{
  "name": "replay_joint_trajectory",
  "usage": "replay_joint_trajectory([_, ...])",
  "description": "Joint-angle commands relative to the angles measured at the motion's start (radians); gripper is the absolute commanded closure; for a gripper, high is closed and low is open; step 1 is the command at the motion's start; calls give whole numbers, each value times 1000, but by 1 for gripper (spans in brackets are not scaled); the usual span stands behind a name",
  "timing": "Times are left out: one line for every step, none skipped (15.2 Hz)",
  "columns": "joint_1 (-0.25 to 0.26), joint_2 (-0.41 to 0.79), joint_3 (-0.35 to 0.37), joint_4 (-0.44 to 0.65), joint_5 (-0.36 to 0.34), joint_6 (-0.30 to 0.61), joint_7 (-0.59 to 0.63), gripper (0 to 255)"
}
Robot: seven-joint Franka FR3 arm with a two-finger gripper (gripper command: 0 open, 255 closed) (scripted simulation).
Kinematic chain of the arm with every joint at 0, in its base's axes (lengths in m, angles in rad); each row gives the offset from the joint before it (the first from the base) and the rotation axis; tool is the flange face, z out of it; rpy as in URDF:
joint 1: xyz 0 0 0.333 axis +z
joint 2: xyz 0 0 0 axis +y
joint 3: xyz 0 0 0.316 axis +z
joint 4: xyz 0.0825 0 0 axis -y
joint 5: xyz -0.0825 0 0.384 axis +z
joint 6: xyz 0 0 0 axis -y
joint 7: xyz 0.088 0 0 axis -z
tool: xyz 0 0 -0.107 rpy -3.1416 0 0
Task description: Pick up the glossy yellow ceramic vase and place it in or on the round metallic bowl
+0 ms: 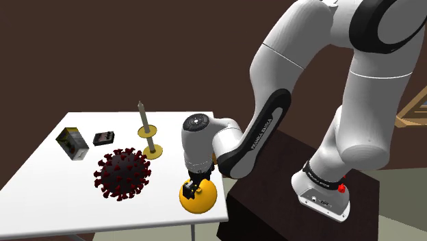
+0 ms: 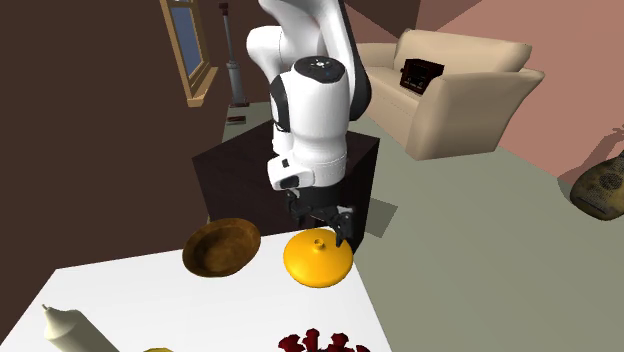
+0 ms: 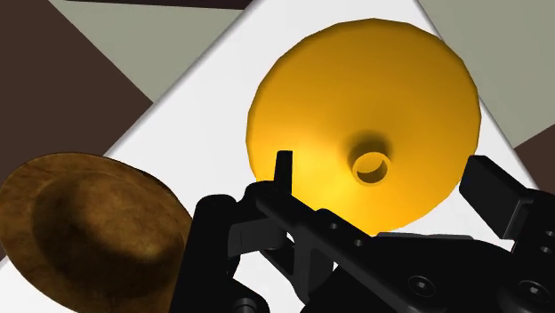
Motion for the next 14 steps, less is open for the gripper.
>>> replay_joint_trajectory([14, 25, -18, 3, -26, 20, 19, 0])
replay_joint_trajectory([14, 25, -18, 3, -26, 20, 19, 0])
replay_joint_trajectory([14, 25, -18, 3, -26, 20, 19, 0])
replay_joint_trajectory([14, 25, -18, 3, -26, 20, 19, 0])
replay_joint_trajectory([14, 25, -18, 3, -26, 20, 19, 0])
replay_joint_trajectory([14, 25, -18, 3, -26, 20, 19, 0])
replay_joint_trajectory([14, 25, -18, 3, -26, 20, 19, 0])
replay_joint_trajectory([14, 25, -18, 3, -26, 20, 19, 0])
replay_joint_trajectory([14, 25, -18, 3, -26, 20, 19, 0])
replay_joint_trajectory([14, 25, -18, 3, -26, 20, 19, 255])
replay_joint_trajectory([14, 25, -18, 3, -26, 20, 19, 255])
replay_joint_trajectory([14, 25, -18, 3, -26, 20, 19, 255])
replay_joint_trajectory([14, 25, -18, 3, -26, 20, 19, 255])
replay_joint_trajectory([14, 25, -18, 3, -26, 20, 19, 255])
